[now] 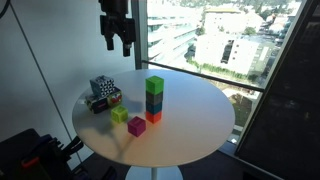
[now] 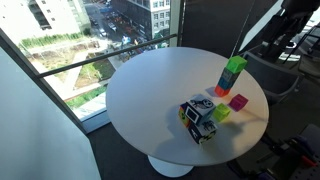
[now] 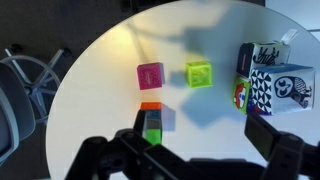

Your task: Put the green block on top of the grey block

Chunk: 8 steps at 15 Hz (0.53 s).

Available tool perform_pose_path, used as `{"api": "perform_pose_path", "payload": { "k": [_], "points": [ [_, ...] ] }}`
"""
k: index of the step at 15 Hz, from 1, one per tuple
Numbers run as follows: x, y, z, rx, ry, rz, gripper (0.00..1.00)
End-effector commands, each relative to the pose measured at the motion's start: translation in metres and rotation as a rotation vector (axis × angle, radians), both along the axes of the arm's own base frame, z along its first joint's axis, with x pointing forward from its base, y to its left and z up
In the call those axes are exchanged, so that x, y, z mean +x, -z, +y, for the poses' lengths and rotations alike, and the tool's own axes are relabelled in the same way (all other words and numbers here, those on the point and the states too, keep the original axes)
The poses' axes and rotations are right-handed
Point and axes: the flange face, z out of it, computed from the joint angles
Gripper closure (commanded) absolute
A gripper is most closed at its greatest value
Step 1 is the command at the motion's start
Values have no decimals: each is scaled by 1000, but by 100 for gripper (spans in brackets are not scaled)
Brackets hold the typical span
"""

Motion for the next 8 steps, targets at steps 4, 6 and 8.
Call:
{"api": "perform_pose_path", "payload": {
  "k": [4,6,8],
  "points": [
    [0,1,0,0,0,-3,0],
    [-1,1,0,0,0,-3,0],
    [-1,2,0,0,0,-3,0]
  ]
}}
